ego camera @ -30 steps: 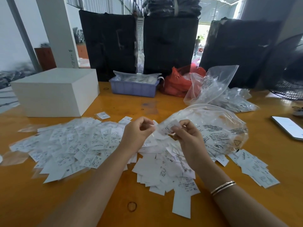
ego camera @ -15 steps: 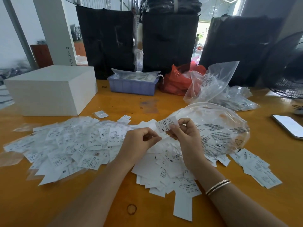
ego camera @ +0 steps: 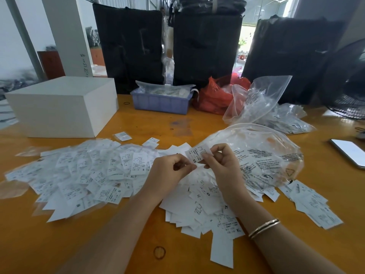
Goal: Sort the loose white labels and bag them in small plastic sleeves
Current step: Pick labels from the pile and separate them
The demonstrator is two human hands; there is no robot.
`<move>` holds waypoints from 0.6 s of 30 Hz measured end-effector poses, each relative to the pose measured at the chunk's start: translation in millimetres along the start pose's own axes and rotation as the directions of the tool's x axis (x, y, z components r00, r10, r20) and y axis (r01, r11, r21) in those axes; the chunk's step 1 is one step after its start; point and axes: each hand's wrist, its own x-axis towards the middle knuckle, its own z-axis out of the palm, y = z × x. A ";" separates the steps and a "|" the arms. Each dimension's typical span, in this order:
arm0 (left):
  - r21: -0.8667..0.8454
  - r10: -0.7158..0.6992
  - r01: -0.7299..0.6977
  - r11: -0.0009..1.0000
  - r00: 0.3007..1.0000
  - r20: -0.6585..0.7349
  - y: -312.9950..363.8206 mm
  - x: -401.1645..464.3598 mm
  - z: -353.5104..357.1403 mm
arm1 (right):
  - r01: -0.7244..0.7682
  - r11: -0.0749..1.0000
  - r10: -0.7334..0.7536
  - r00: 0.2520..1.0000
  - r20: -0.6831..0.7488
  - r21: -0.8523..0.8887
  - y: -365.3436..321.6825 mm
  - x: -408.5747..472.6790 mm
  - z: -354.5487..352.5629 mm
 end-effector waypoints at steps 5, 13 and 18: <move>-0.048 0.018 -0.019 0.999 0.999 -0.030 -0.4 0.0 -1.0 | -0.006 1.000 0.006 1.000 0.015 0.022 -0.6 -0.3 -1.3; -0.096 -0.013 0.014 0.995 1.000 0.009 0.8 0.9 -5.5 | 0.154 0.898 -0.119 0.987 0.111 -0.412 2.3 -1.4 -3.0; -0.162 -0.063 0.075 0.984 0.995 0.083 -0.5 1.2 -4.0 | 0.223 0.793 -0.194 0.975 0.112 -0.567 3.0 -1.8 -4.1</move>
